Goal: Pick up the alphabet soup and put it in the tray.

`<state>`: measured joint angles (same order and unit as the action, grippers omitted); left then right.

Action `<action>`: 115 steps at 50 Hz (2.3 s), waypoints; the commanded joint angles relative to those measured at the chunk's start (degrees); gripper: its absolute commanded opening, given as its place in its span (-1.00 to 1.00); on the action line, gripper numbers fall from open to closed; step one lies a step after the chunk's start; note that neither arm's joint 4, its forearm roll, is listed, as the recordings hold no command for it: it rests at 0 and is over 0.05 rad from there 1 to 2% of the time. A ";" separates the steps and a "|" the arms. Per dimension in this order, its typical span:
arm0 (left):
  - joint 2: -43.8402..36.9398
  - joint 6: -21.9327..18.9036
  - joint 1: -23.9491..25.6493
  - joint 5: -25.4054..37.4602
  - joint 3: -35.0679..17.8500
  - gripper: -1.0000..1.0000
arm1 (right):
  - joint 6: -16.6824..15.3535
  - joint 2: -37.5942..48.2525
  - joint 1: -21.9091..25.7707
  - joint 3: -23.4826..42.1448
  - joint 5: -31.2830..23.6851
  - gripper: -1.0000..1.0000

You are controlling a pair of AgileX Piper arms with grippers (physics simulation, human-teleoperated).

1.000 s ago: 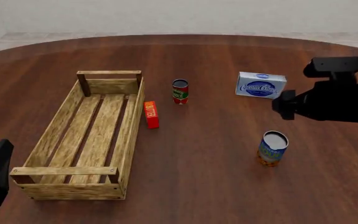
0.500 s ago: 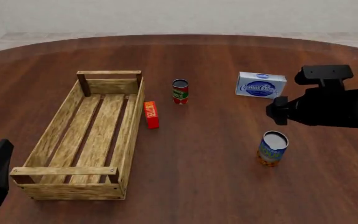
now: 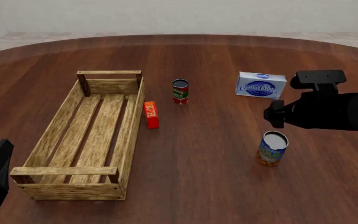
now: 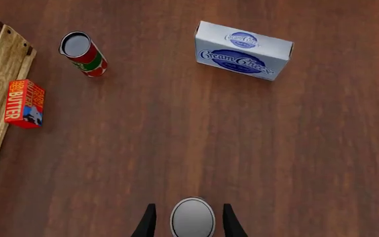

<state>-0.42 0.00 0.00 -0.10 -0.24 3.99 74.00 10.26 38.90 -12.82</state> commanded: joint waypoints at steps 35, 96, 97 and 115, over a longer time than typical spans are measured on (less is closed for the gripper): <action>0.00 0.00 0.00 0.00 0.00 1.00 | 0.32 3.52 -0.55 -1.73 3.21 1.00; 0.00 0.00 0.00 0.00 0.00 1.00 | 1.67 8.26 -1.01 -3.44 7.79 1.00; 0.00 0.00 0.00 0.00 0.00 1.00 | 1.86 8.36 -0.95 -3.59 8.01 1.00; 0.00 0.00 0.00 0.00 0.00 1.00 | 2.74 10.30 -0.49 -4.44 10.03 1.00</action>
<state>-0.42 0.00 0.00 -0.10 -0.24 6.19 83.28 9.48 34.89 -3.83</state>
